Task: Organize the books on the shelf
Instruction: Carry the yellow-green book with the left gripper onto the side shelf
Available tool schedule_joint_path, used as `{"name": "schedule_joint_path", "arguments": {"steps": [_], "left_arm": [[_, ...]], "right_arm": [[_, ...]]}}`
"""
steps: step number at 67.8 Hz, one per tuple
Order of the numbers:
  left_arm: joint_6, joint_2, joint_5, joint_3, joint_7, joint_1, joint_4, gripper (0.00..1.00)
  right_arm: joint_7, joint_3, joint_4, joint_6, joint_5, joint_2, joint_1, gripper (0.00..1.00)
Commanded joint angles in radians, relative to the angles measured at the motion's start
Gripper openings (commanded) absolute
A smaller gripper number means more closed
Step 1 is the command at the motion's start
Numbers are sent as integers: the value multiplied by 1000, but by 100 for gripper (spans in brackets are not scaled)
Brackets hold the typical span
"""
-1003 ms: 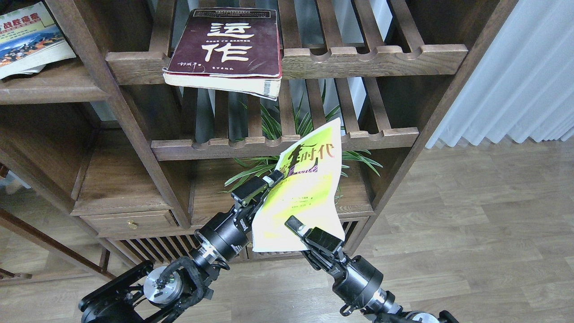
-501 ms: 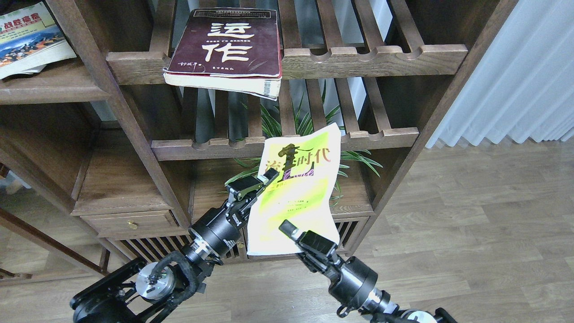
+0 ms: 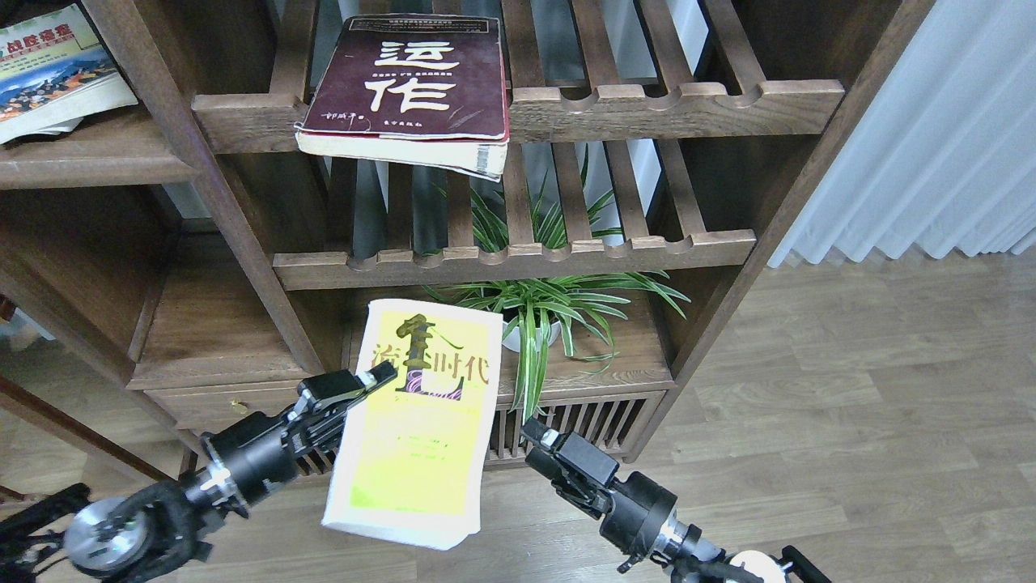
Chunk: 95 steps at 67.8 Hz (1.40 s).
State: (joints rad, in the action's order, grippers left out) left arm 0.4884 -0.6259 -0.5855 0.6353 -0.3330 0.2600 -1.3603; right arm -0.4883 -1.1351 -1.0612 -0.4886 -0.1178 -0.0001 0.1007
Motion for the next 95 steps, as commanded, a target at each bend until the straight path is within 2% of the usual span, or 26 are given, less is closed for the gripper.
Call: {"name": "schedule_joint_path", "arguments": {"steps": [1, 24, 38, 52, 65, 80, 81, 95], "left_arm": [[0, -139, 35, 7, -15, -8, -26, 0], [0, -524, 44, 64, -15, -8, -106, 1], [0, -777, 44, 213, -14, 2, -180, 1], [0, -894, 39, 325, -12, 8, -174, 1], [0, -969, 16, 411, -12, 45, -106, 1], [0, -1020, -5, 360, -17, 226, -31, 0], [0, -1035, -5, 333, -17, 278, -16, 0], [0, -1020, 4, 207, -20, 475, 73, 0]], "right_arm": [[0, 6, 40, 0, -2, 0, -24, 100], [0, 21, 119, 0, -9, 0, -88, 100], [0, 23, 155, 0, -9, 0, -116, 100], [0, 21, 164, 0, -9, 0, -139, 100], [0, 21, 184, 0, -9, 0, -157, 100], [0, 18, 185, 0, -9, 0, -164, 100], [0, 17, 185, 0, -9, 0, -165, 100], [0, 15, 185, 0, -11, 0, -165, 100]]}}
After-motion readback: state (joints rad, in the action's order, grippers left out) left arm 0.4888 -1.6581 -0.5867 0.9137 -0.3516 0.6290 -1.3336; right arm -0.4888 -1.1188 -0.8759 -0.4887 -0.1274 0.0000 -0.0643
